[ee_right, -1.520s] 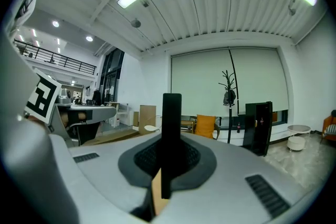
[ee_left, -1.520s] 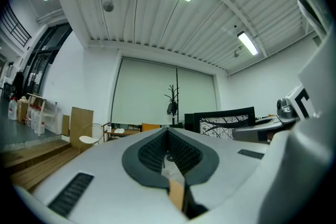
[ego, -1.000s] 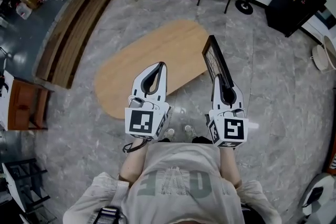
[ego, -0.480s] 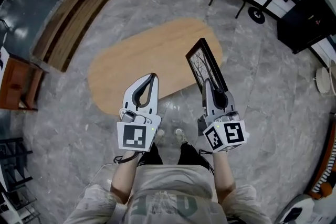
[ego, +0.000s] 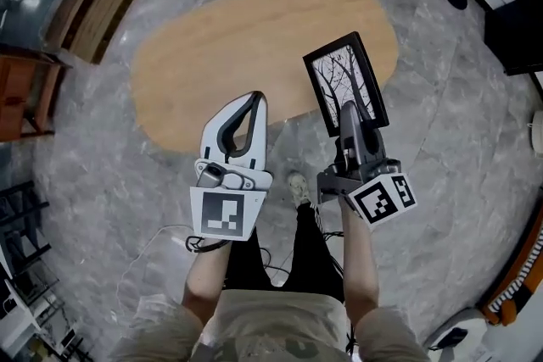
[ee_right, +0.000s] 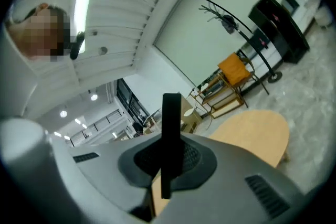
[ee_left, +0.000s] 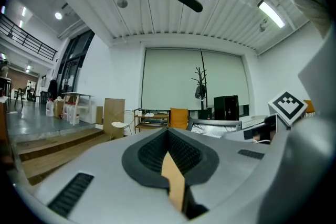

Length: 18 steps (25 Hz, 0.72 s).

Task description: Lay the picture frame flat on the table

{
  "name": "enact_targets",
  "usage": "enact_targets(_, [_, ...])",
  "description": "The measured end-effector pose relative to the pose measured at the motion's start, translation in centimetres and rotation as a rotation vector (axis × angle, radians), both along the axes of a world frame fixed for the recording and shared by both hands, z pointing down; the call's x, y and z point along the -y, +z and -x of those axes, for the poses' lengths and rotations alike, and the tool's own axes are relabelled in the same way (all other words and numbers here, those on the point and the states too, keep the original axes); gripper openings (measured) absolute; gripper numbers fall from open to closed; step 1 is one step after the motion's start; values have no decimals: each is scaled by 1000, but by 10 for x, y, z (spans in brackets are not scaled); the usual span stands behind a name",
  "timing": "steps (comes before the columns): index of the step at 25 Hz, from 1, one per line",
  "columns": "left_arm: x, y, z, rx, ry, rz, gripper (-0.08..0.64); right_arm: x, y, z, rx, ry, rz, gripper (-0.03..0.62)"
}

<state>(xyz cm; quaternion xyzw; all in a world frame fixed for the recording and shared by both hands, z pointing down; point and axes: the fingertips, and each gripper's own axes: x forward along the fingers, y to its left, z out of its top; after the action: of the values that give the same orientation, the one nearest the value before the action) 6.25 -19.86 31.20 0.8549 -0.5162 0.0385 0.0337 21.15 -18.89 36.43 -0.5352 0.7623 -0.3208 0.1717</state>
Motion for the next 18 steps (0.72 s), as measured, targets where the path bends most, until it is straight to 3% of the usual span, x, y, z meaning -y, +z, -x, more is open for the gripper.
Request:
enact_targets(3, [9, 28, -12, -8, -5, 18, 8, 7, 44, -12, 226, 1, 43, 20])
enact_targets(6, [11, 59, -14, -4, 6, 36, 9, 9, 87, -14, 338, 11, 82, 20])
enact_targets(18, [-11, 187, 5, 32, 45, 160, 8, -19, 246, 23, 428, 8, 261, 20])
